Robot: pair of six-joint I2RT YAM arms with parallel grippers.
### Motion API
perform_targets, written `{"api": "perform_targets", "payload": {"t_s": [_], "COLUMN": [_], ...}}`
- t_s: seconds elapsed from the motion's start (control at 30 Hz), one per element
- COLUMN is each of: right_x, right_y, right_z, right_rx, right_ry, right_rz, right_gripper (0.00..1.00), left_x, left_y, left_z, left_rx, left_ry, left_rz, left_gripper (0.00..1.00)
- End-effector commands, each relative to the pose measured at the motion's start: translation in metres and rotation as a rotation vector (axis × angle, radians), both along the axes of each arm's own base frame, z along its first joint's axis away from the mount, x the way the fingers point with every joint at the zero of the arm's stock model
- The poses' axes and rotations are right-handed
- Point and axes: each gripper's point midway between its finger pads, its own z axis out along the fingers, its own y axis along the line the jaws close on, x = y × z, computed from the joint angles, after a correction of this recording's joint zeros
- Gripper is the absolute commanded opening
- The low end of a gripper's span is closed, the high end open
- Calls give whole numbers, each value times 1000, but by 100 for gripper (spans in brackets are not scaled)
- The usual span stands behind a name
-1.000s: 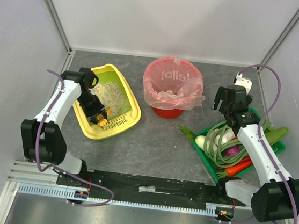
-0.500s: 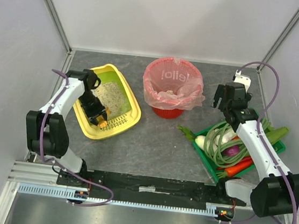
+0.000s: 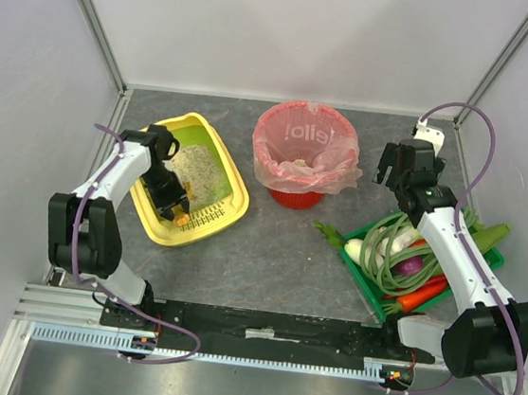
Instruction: Clean the litter box
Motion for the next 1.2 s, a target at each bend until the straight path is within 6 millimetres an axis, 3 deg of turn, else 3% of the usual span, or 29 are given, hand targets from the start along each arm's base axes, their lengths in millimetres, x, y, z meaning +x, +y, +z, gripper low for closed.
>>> {"api": "perform_targets", "payload": {"t_s": [0.0, 0.7, 1.17], "right_x": [14, 26, 26], "right_y": [0, 10, 12], "right_z": [26, 26, 30], "right_rx": [21, 52, 65], "right_ry": [-75, -82, -99], "right_rz": [-20, 4, 11], "right_gripper": [92, 91, 90], "left_x": [21, 28, 39], "left_y": [11, 22, 15], "left_z": [-9, -7, 13], "left_rx": [52, 109, 106], "left_ry": [-114, -391, -634], "left_rz": [-47, -100, -186], "left_gripper": [2, 2, 2]}}
